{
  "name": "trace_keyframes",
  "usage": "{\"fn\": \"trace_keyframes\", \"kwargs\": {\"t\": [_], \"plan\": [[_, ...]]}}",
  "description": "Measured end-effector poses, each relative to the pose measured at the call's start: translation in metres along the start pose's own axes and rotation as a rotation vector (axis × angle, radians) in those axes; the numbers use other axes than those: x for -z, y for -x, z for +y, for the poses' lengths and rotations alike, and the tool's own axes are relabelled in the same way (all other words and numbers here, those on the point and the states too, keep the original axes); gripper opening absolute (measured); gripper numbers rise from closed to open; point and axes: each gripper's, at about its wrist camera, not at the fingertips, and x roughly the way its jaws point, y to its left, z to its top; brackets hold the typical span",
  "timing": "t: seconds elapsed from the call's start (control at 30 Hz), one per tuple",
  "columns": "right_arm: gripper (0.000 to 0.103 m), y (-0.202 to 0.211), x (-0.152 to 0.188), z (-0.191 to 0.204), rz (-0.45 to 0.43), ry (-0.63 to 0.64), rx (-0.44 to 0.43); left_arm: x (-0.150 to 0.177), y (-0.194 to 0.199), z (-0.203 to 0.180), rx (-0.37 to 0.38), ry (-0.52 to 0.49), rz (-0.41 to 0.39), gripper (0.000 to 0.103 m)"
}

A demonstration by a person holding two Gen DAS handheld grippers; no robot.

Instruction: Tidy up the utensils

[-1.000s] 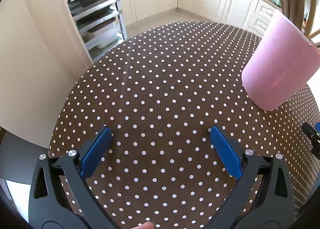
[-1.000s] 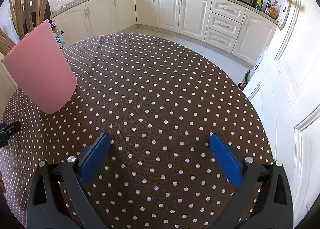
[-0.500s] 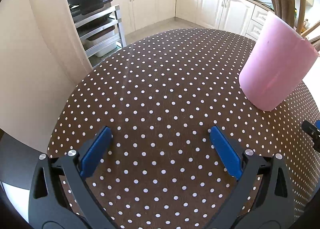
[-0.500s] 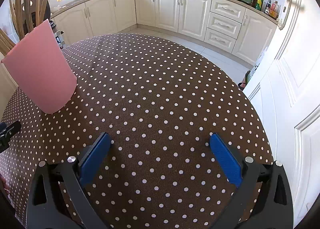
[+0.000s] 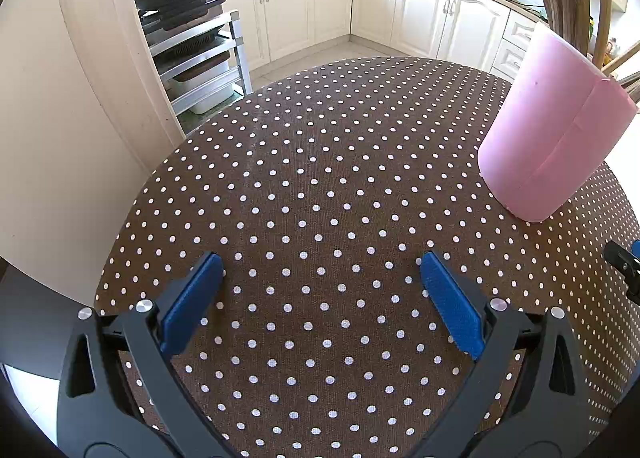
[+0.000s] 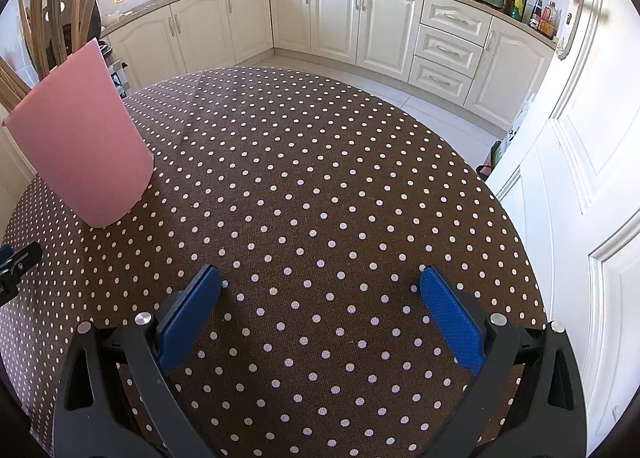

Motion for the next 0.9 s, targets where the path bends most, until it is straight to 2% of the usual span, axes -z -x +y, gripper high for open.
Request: {"fn": "trace_keyframes", "kwargs": {"t": [0.9], "plan": [[0.097,0.0004,0.0005,0.0,0.0,0.0,0.001,-0.0019,-0.0009,0.0008,0.002,0.0,0.002,0.097]]}}
